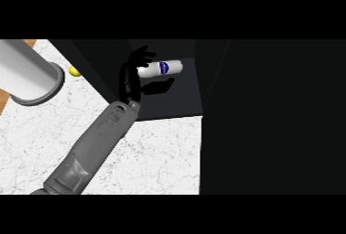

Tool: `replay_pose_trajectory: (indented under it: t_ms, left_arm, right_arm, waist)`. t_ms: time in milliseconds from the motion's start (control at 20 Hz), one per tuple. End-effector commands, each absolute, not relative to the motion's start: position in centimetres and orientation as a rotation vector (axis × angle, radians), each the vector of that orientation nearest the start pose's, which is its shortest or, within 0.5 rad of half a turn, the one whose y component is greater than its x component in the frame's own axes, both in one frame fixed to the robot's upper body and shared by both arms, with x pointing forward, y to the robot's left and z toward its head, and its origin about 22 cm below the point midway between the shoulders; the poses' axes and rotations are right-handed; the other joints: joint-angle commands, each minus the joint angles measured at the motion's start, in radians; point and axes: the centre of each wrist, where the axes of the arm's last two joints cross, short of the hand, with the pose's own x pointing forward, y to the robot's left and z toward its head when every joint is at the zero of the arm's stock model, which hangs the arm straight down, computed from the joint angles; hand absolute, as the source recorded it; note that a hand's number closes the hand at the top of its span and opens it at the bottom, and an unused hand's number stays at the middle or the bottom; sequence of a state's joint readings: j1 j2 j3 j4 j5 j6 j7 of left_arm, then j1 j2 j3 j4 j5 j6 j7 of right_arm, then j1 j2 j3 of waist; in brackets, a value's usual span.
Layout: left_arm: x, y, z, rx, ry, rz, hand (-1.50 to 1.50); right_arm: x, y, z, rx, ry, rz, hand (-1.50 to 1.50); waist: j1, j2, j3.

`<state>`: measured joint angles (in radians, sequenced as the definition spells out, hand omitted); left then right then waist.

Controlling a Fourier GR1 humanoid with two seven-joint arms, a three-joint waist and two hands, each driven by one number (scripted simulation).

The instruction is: Pick up the bottled water, place it into the cabinet and close the cabinet

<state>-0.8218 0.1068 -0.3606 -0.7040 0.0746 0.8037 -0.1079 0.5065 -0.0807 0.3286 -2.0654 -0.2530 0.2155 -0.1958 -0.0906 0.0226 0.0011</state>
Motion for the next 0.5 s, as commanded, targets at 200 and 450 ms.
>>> replay_pose_trajectory:
  t_ms: [200, 450]
  left_arm:
    - [42.9, 14.4, 4.0, 0.623, -1.641, -0.108, -1.50]
    - [42.8, 14.1, 3.2, 0.566, -1.688, -0.115, -1.50]
  right_arm:
    - [12.1, -20.6, 3.4, 0.494, -1.792, -0.002, -1.50]
    - [12.0, -20.1, 3.1, 0.504, -1.767, 0.006, -1.50]
  waist:
    - [0.003, 0.009, -0.003]
    - [0.020, 0.004, -0.003]
